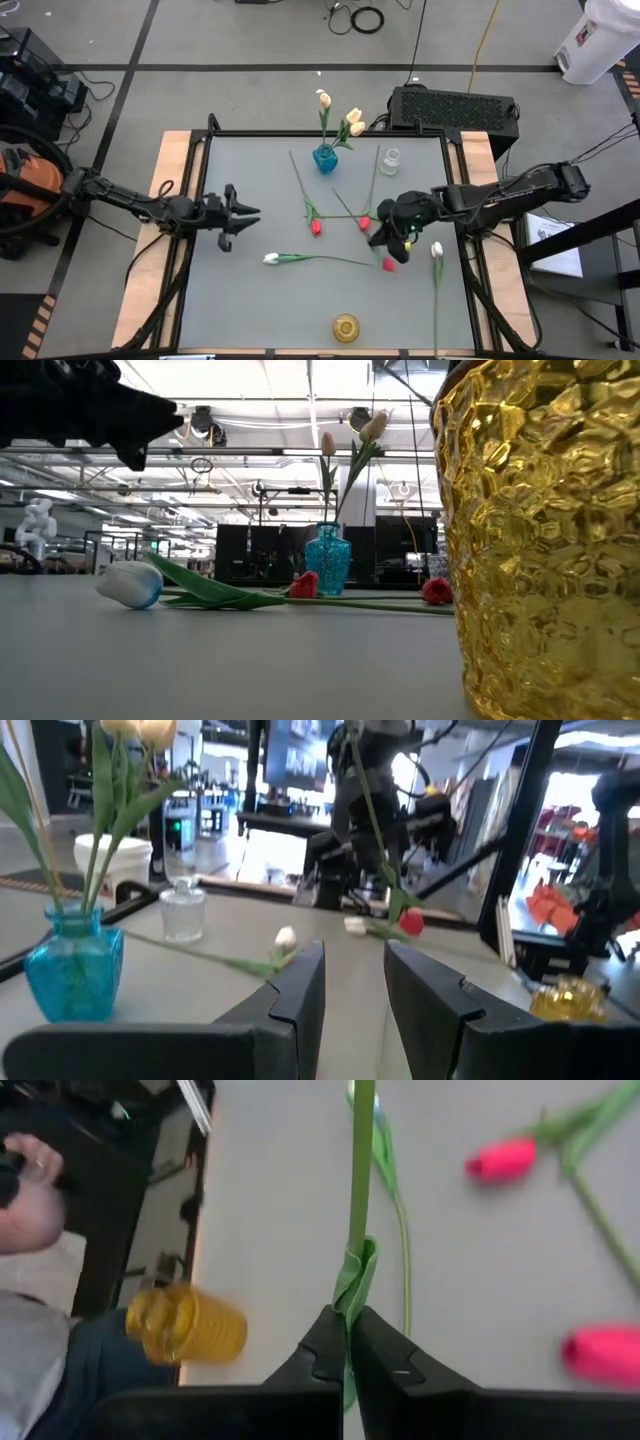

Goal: Sort flowers into vase by color
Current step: Put the right red flower into the transparent vase

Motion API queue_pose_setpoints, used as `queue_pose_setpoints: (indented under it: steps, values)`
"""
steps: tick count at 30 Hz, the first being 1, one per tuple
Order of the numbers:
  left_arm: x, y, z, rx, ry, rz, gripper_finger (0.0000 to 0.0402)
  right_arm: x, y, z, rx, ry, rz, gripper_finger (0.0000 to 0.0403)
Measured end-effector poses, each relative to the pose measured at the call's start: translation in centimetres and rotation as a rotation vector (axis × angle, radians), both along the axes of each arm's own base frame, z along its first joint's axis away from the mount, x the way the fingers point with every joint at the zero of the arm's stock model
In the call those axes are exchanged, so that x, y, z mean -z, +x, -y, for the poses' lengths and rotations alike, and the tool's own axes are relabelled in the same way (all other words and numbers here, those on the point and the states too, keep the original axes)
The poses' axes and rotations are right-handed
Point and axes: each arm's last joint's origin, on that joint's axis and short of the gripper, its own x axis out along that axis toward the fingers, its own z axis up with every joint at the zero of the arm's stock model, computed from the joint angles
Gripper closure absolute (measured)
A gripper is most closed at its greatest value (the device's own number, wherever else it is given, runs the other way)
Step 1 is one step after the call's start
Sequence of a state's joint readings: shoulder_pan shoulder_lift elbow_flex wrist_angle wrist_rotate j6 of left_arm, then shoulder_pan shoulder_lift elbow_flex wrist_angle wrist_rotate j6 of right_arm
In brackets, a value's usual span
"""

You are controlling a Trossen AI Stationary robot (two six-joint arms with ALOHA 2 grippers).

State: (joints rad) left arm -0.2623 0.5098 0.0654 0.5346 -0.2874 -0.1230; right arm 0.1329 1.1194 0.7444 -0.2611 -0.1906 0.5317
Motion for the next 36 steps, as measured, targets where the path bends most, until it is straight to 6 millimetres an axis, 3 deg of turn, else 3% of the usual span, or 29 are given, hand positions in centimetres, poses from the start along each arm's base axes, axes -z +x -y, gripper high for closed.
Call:
queue_pose_setpoints:
  steps: [10, 19, 31, 36]
  values:
    - [-1.4, -0.2, -0.1, -0.004, -0.005, 0.136, 0.0288, -1.4, 1.0, 0.3, 0.039, -0.178, 0.222, 0.0402]
    - [-3.4, 0.5, 0.3, 0.032, 0.029, 0.175, 0.0288, -2.8, 1.6, 0.6, 0.032, -0.233, 0.390, 0.0402]
    - [-7.4, 6.0, 1.7, 0.007, 0.118, 0.116, 0.0288, -3.6, 1.9, 0.8, 0.025, -0.289, 0.493, 0.0402]
    - [-9.3, 8.9, 1.7, -0.031, 0.056, 0.155, 0.0288, -3.6, 1.9, 0.8, 0.011, -0.319, 0.498, 0.0403]
